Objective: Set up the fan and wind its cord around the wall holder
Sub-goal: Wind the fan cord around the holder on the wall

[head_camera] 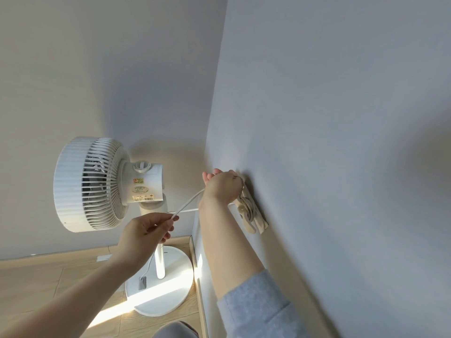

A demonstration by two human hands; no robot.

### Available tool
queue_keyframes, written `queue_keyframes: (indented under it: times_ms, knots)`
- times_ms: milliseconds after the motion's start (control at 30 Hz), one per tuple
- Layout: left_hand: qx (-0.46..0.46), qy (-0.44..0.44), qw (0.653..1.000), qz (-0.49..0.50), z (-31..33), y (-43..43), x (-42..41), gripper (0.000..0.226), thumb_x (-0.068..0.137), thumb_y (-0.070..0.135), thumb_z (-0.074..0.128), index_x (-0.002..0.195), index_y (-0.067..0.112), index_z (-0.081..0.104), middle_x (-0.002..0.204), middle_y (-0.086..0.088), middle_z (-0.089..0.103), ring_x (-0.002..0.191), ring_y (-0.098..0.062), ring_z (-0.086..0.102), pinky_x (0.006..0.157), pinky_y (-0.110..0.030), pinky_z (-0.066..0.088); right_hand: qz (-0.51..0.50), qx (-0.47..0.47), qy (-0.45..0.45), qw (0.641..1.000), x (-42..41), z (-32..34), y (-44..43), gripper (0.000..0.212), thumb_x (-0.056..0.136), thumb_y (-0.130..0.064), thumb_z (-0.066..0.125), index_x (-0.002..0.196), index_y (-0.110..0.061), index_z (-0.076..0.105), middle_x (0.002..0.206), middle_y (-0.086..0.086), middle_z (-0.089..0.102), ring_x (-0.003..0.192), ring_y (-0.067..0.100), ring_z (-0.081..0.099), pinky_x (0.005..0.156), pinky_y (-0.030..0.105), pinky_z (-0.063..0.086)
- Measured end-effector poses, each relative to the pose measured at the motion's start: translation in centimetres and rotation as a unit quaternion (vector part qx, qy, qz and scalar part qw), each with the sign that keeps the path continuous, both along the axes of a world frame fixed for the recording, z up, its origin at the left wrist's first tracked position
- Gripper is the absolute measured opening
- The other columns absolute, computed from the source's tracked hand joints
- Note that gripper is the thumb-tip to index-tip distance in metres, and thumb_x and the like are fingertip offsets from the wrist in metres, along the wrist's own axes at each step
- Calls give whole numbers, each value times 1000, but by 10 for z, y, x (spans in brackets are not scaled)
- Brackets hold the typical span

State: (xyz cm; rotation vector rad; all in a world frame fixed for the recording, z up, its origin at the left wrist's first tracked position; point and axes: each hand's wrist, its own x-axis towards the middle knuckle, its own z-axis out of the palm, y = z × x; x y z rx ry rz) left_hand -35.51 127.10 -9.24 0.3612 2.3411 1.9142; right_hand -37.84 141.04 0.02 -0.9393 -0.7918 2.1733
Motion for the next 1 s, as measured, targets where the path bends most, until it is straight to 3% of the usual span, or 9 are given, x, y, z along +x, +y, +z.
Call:
queue_keyframes:
  times_ms: [100, 233, 400, 567, 767, 900, 1000]
  knots:
    - [-7, 1, 1000, -7, -2, -5, 2, 18, 87, 6, 61, 90, 19, 73, 65, -2, 69, 56, -5, 61, 57, -12, 52, 3, 10, 5, 1000, 19, -1, 0, 27, 95, -1, 25, 106, -4, 50, 72, 8, 49, 50, 16, 40, 63, 29, 54]
    - [-21, 7, 1000, -19, -1, -7, 8, 18, 87, 7, 61, 91, 20, 73, 72, 2, 72, 59, -7, 63, 60, -13, 54, 14, 13, 32, 999, 43, -2, 1, 21, 95, -3, 32, 101, -4, 52, 73, 7, 48, 50, 15, 40, 66, 30, 56]
    - [-24, 14, 999, -19, 3, -6, 17, 18, 87, 6, 61, 91, 20, 72, 67, 8, 71, 57, -4, 62, 57, -10, 51, 24, 11, 40, 999, 62, -3, 4, 22, 95, -4, 39, 79, -8, 54, 65, 6, 48, 40, 12, 40, 62, 29, 54]
    - [-26, 21, 999, -26, 7, -10, 31, 19, 86, 7, 62, 89, 22, 73, 72, 3, 72, 59, -5, 63, 59, -10, 52, 68, 3, 37, 997, 88, -2, 7, 13, 95, -5, 45, 98, -2, 57, 70, 6, 56, 53, 14, 55, 68, 26, 57]
    - [-53, 30, 997, -43, 11, -16, 49, 23, 85, 9, 64, 82, 31, 71, 75, 6, 72, 63, -6, 64, 62, -11, 53, 162, -3, 18, 987, 124, -5, 10, 14, 96, -4, 48, 86, -7, 58, 79, 7, 62, 71, 17, 63, 82, 32, 53]
    - [-63, 34, 995, -69, 19, -12, 60, 20, 84, 10, 66, 84, 29, 72, 74, 15, 73, 64, 0, 65, 61, -9, 51, 186, -8, 8, 983, 141, -13, 15, 11, 95, -9, 53, 87, -8, 60, 79, 4, 61, 72, 14, 63, 80, 28, 54]
    - [-80, 37, 992, -95, 22, -5, 70, 13, 82, 11, 69, 83, 24, 72, 71, 17, 72, 62, 0, 66, 60, -7, 49, 189, -11, -3, 982, 150, -18, 18, 6, 95, -12, 55, 96, -8, 59, 78, 2, 59, 71, 12, 62, 70, 23, 56]
